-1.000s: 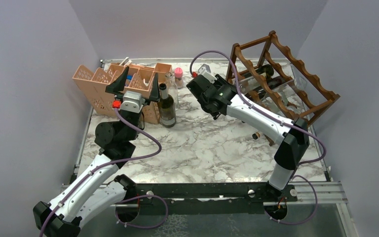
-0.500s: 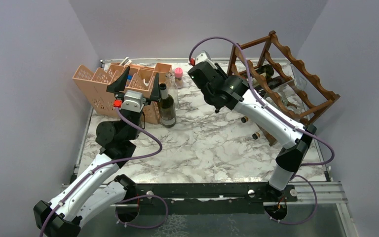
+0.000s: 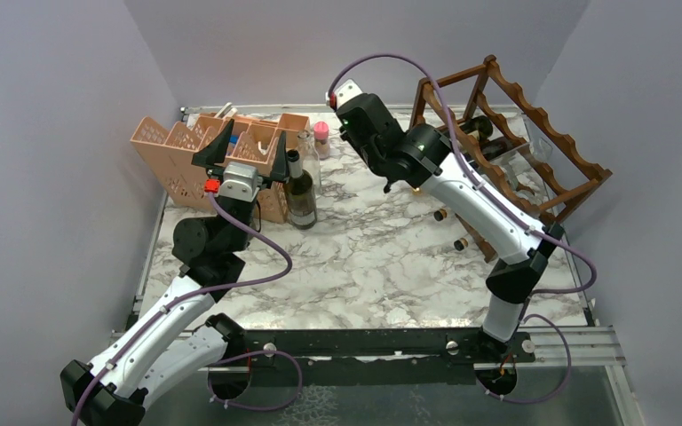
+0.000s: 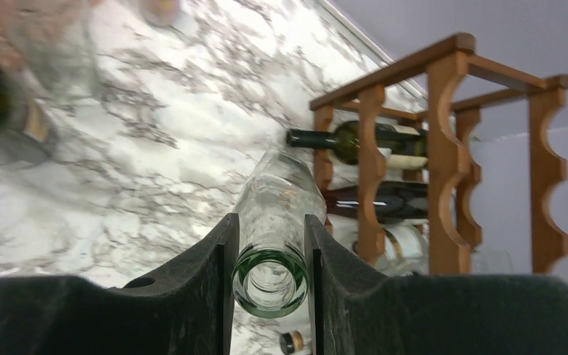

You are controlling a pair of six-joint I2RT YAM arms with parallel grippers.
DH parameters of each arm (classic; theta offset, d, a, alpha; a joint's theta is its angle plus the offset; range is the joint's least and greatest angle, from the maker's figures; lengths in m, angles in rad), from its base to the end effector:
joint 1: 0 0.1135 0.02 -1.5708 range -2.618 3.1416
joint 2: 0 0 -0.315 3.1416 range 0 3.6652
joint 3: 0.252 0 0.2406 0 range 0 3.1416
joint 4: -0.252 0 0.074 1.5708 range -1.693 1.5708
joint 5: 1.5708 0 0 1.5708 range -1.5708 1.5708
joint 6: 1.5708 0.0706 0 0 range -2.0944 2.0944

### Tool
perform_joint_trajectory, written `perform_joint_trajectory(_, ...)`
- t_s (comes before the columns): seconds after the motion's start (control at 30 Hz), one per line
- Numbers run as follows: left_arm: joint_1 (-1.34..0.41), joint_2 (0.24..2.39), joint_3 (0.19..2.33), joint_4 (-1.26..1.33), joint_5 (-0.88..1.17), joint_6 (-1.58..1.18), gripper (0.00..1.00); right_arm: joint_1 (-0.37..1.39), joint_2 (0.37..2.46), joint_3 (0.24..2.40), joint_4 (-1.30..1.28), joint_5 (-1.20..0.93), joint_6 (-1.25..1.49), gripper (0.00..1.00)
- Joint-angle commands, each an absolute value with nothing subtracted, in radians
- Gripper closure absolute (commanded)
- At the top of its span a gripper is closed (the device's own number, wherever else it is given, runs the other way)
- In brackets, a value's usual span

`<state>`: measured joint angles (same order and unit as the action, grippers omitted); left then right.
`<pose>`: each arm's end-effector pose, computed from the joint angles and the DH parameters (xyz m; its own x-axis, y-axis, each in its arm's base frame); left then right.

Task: Take the wine bottle off the wine rack

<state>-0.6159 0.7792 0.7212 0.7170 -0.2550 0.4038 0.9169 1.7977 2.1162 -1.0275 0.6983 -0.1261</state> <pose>0.1282 -0.0689 0.4684 0.6153 0.0303 -0.7877 0.1680 0.9713 0.1686 0.2736 0.2824 0.4670 -0.3538 -0.6200 -0.7003 -0.3584 0.7815 -0.5107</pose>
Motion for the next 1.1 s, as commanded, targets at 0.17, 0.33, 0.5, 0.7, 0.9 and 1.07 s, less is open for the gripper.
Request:
perform_joint_trajectory(0.17,-0.62,0.775,0.703,0.749,-0.256,0.394,0.06,0.896,1.891,2.268,-1.009,0.393,-0.076,0.99)
perform_joint_trajectory(0.33,-0.62,0.768,0.703,0.749,-0.26,0.4,0.06,0.845,1.938,2.299,-0.977,0.226,-0.037,0.99)
perform_joint_trajectory(0.5,-0.62,0.766,0.703,0.749,-0.264,0.406,0.06,0.812,2.015,2.359,-0.987,0.169,-0.019,0.99)
perform_joint_trajectory(0.7,-0.62,0.767,0.703,0.75,-0.262,0.408,0.06,0.749,2.046,2.353,-0.916,0.099,-0.001,0.99)
perform_joint_trajectory(0.9,-0.62,0.77,0.701,0.75,-0.262,0.41,0.06,0.697,2.102,2.406,-0.869,0.045,0.013,0.99)
perform_joint_trajectory(1.07,-0.62,0.768,0.701,0.749,-0.263,0.412,0.06,0.685,2.158,2.45,-0.846,0.037,0.023,0.99)
